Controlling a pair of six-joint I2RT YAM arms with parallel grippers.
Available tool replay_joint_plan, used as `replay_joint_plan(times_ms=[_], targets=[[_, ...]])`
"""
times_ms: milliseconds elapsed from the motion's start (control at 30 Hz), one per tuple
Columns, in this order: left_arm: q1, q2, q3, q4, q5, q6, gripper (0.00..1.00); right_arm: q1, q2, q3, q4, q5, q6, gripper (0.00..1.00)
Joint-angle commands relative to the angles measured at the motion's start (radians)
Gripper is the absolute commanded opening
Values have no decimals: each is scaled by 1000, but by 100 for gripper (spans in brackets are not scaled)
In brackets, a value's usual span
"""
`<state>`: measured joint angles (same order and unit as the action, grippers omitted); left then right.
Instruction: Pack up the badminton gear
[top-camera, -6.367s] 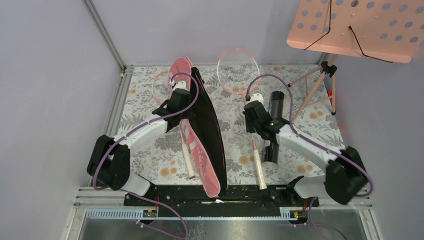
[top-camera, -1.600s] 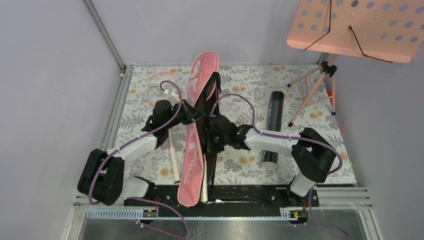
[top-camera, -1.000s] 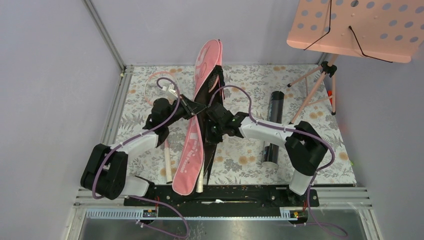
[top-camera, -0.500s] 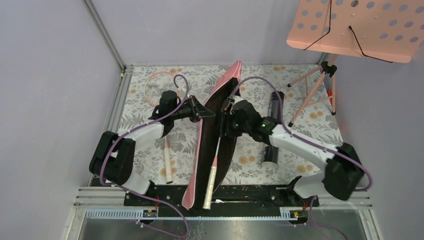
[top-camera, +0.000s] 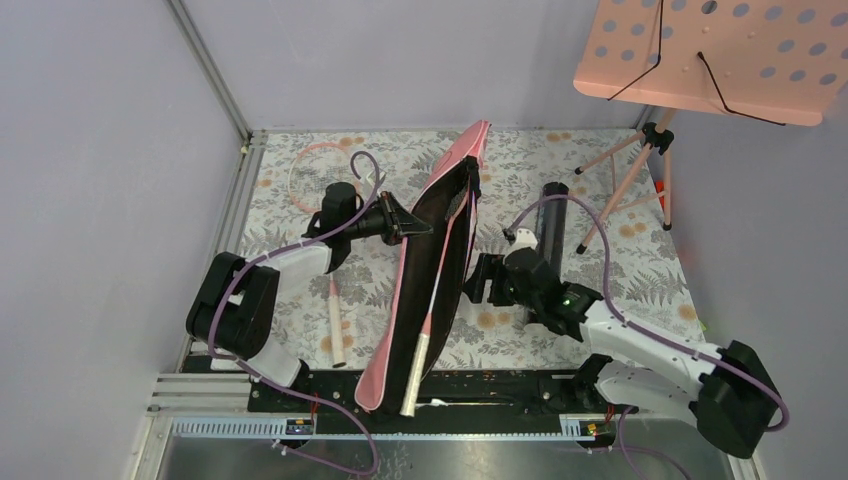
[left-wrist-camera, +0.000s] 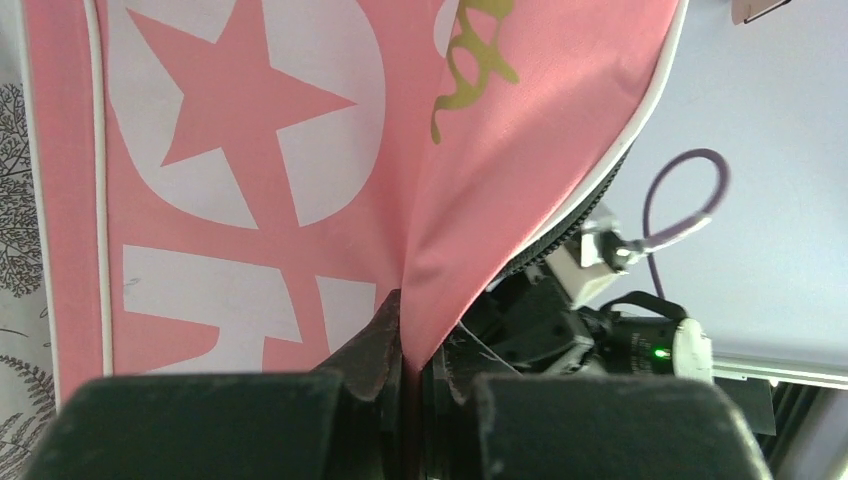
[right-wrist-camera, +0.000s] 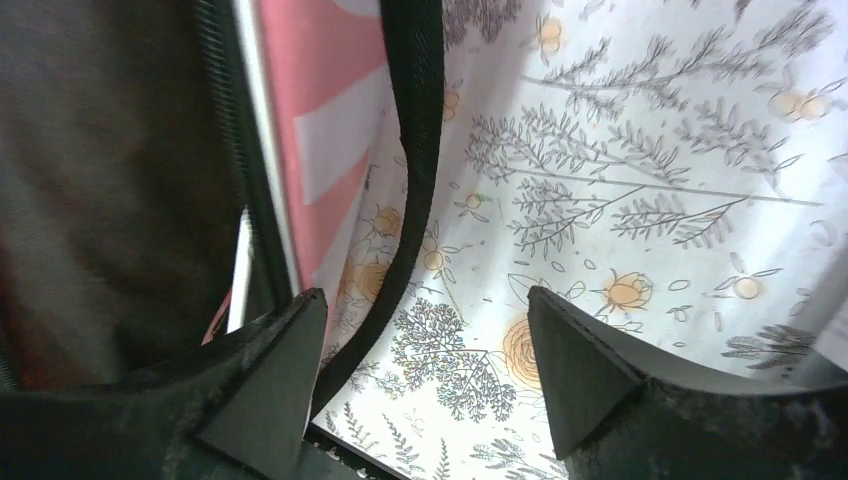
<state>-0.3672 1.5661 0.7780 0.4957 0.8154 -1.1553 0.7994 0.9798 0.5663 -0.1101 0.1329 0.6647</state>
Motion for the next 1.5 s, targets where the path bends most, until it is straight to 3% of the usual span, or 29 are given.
replay_joint_plan(times_ms=[0,100,267,533,667,967,1167,1267,1467], targets=[[4,-4,9,148,49,-60,0,3,96,-49,197,-78,55,78],[4,-1,6,146,35,-59,0,7,177,-78,356,-208,80,74],[4,10,3,142,31,-55,0,24,240,-75,416,-220,102,74],[4,10,19,71,-13,-20,0,25,-49,-164,254,-3,81,76],[4,0,21,62,-31,-15,0,25,-128,-191,231,20,83,76],[1,-5,0,93,-45,-37,0,33,121,-124,347,-73,100,74],[-6,2,0,102,-48,-46,0,121,305,-23,404,-108,107,71],[-6,-3,-1,95,-50,-40,0,127,258,-40,380,-61,119,71],[-6,-11,9,40,-73,-2,0,126,-31,-114,210,126,138,72]])
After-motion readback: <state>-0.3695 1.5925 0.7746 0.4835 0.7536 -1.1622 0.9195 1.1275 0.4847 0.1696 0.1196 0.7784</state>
